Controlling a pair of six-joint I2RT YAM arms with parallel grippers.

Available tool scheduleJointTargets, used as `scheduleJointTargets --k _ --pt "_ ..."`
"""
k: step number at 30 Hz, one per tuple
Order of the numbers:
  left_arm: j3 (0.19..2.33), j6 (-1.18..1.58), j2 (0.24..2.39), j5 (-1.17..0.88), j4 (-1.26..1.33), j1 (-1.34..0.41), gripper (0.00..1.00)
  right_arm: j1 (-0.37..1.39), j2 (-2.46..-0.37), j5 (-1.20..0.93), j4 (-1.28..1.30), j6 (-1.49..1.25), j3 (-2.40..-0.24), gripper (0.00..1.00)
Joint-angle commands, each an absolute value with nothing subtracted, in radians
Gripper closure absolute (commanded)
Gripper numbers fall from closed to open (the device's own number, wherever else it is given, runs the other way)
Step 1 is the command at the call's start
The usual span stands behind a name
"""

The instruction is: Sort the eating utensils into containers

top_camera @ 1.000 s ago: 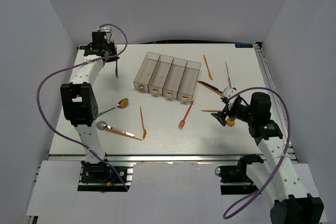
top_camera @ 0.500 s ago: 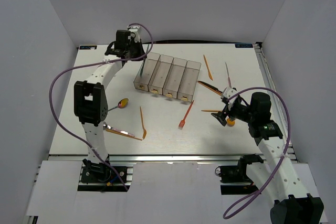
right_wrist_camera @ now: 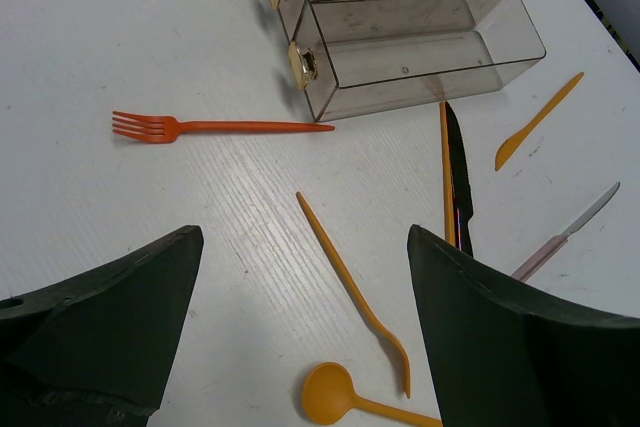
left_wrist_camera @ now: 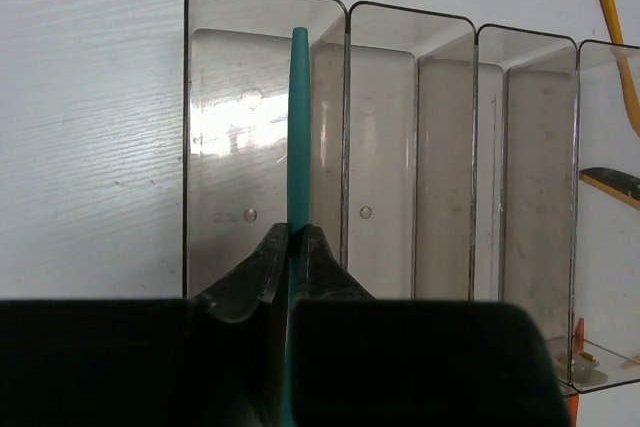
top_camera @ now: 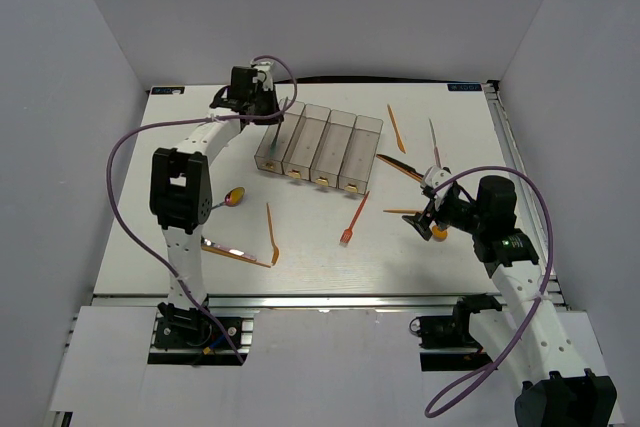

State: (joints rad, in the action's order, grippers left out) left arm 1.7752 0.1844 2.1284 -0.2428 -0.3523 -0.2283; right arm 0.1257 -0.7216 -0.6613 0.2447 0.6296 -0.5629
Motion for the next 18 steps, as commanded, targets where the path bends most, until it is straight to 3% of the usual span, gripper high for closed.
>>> scheduleJointTargets --k 1,7,18 --pt "1.769 0.186 2.106 -0.230 -0.319 -0.242 0.98 0.130 -0.724 -0.672 0.227 0.635 -0.575 0.11" --pt "1.761 0.187 2.105 -0.224 -0.321 -0.244 0.82 0.129 -0.724 -0.669 0.226 0.635 -0.574 0.11" --pt "1.766 0.192 2.112 -0.216 -0.319 -0.244 0.68 0.130 -0.726 -0.670 0.227 0.637 -0.574 0.11"
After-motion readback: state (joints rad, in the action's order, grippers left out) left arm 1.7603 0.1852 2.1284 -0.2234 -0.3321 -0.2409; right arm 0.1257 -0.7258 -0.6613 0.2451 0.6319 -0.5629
